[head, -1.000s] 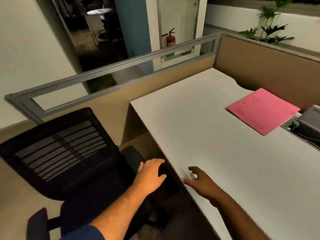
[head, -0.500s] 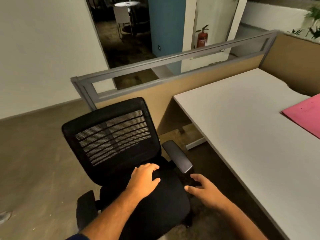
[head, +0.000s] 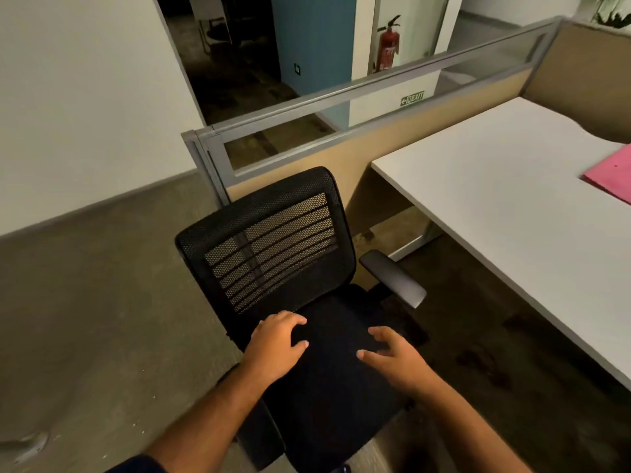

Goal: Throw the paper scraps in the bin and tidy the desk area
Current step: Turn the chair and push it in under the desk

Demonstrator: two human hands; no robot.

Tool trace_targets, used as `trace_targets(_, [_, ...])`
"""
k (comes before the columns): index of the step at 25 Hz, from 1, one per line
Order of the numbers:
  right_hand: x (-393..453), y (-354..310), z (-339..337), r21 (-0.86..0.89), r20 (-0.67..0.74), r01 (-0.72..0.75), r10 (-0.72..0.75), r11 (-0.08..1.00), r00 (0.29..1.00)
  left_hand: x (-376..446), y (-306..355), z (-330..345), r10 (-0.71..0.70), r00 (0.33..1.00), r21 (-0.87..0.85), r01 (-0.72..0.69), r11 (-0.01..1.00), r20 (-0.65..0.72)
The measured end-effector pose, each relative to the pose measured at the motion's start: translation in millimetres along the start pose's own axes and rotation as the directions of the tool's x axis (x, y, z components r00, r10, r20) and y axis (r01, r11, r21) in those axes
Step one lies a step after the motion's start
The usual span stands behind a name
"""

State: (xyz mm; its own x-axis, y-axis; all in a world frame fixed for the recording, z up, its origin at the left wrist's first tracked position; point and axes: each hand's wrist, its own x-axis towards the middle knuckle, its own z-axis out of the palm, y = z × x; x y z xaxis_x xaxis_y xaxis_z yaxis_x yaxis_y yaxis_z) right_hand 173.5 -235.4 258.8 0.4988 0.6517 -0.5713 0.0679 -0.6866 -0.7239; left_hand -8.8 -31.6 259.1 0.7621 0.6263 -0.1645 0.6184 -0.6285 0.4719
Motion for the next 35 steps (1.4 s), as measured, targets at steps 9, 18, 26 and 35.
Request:
trace_targets(9, [21.1, -25.0, 52.6, -0.131, 0.216, 0.02, 0.009, 0.991, 0.976, -17.0, -25.9, -20.4, -0.105, 0.993, -0.044, 0.102, 0.994, -0.062])
trace_targets(18, [51.7, -78.0, 68.7, -0.146, 0.25, 0.174, -0.134, 0.974, 0.959, 22.9, -49.8, -77.7, -0.042, 0.986, 0.023, 0.047, 0.999, -0.164])
trace_targets(26, [89.7, -134.3, 103.6, -0.118, 0.072, 0.114, -0.105, 0.986, 0.992, 106.5, -101.9, -141.2, 0.407, 0.913, 0.33, -0.372, 0.867, -0.04])
trace_targets(35, [127.1, -198.8, 169.3, 0.142, -0.186, -0.074, 0.1, 0.987, 0.977, 247.8, -132.7, -243.3, 0.765, 0.575, 0.457, -0.785, 0.418, 0.288])
